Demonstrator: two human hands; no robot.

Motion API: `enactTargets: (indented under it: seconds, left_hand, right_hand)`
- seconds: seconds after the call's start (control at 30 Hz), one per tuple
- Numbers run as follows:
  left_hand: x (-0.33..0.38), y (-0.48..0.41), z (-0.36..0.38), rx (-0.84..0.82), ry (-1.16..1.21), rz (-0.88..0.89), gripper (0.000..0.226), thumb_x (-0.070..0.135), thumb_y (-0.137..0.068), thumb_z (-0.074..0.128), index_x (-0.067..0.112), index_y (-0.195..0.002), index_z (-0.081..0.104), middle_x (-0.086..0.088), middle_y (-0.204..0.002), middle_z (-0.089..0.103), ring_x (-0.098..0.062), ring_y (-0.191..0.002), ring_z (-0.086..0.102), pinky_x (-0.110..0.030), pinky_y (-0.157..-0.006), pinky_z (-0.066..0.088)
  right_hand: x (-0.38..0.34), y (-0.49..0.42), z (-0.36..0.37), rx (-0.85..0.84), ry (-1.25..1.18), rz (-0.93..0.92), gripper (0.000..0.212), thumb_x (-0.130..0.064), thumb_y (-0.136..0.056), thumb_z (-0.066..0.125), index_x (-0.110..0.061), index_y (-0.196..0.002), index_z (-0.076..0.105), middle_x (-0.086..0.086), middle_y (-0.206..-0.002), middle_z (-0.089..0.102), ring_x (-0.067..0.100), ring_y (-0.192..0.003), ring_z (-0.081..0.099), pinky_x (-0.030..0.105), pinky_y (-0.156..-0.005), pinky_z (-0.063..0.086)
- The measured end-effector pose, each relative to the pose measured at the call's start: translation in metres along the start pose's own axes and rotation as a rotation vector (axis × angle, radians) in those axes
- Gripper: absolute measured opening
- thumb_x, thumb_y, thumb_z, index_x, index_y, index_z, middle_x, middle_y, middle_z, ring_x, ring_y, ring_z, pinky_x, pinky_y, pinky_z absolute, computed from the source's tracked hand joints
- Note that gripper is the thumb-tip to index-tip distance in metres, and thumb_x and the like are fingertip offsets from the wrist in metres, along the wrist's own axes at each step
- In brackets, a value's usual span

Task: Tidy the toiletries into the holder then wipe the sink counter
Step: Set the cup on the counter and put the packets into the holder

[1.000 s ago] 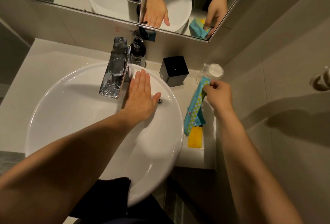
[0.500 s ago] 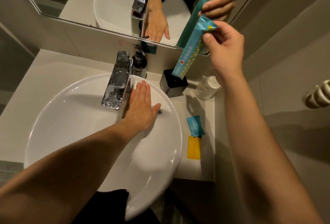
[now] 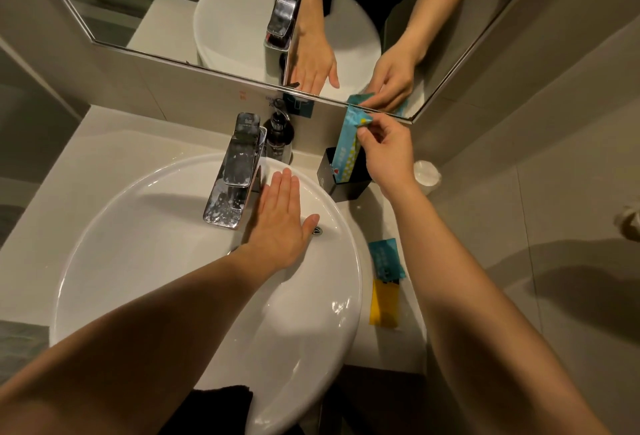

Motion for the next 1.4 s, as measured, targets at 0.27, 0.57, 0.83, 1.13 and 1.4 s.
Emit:
enactTargets:
  seconds: [0.27, 0.57, 0.83, 1.13, 1.4]
  left_hand:
    - [0.001, 0.001, -0.002, -0.004, -0.020, -0.005, 0.081, 0.056, -0.103, 0.021, 0.003, -0.158, -0.008, -0.015, -0.167, -0.015, -0.029, -0.154, -0.016, -0.042, -0.125, -0.009]
    - [0.001, 0.001, -0.003, 0.023, -0.035, 0.004, 0.082, 0.057, -0.102, 0.023, 0.004, -0.158, -0.004, -0.015, -0.168, -0.010, -0.029, -0.155, -0.011, -0.041, -0.123, -0.010]
    - [0.001, 0.002, -0.002, -0.002, -0.060, -0.010, 0.082, 0.060, -0.101, 0.018, 0.006, -0.158, -0.007, -0.013, -0.168, -0.012, -0.030, -0.155, -0.012, -0.045, -0.126, -0.005]
    - [0.002, 0.001, -0.001, 0.006, -0.065, -0.005, 0.083, 0.060, -0.101, 0.018, 0.005, -0.158, -0.005, -0.014, -0.168, -0.011, -0.030, -0.155, -0.011, -0.045, -0.126, -0.004]
    - [0.003, 0.002, -0.003, 0.020, -0.054, -0.006, 0.082, 0.058, -0.102, 0.023, 0.004, -0.159, -0.002, -0.015, -0.168, -0.009, -0.031, -0.155, -0.010, -0.040, -0.120, -0.012]
  right_hand:
    - [0.010, 0.005, -0.004, 0.099, -0.084, 0.053, 0.018, -0.009, -0.096, 0.066, -0.009, -0.113, 0.070, -0.005, -0.095, 0.071, 0.001, -0.085, 0.066, 0.017, -0.083, 0.055]
    - [0.076, 0.073, -0.071, 0.178, 0.174, 0.303, 0.014, -0.016, -0.091, 0.071, -0.010, -0.104, 0.073, -0.001, -0.088, 0.069, 0.013, -0.083, 0.065, 0.026, -0.079, 0.052]
    - [0.128, 0.141, -0.077, -0.016, 0.591, 0.641, 0.010, -0.014, -0.095, 0.065, -0.005, -0.097, 0.068, 0.012, -0.103, 0.071, 0.022, -0.092, 0.065, 0.037, -0.067, 0.055]
    - [0.135, 0.154, -0.069, -0.109, 0.653, 0.759, 0.037, -0.022, -0.081, 0.084, -0.010, -0.111, 0.065, 0.009, -0.114, 0.071, 0.027, -0.102, 0.070, 0.035, -0.071, 0.055]
    - [0.126, 0.160, -0.063, -0.094, 0.542, 0.785, 0.038, -0.026, -0.086, 0.081, -0.011, -0.115, 0.063, 0.011, -0.126, 0.069, 0.026, -0.111, 0.069, 0.025, -0.061, 0.046]
Point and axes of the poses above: each hand's wrist, its own y-axis away from the middle knuckle, its own z-axis out of the palm, x = y × z, the point moved 2 cm from there along -y, towards the middle knuckle
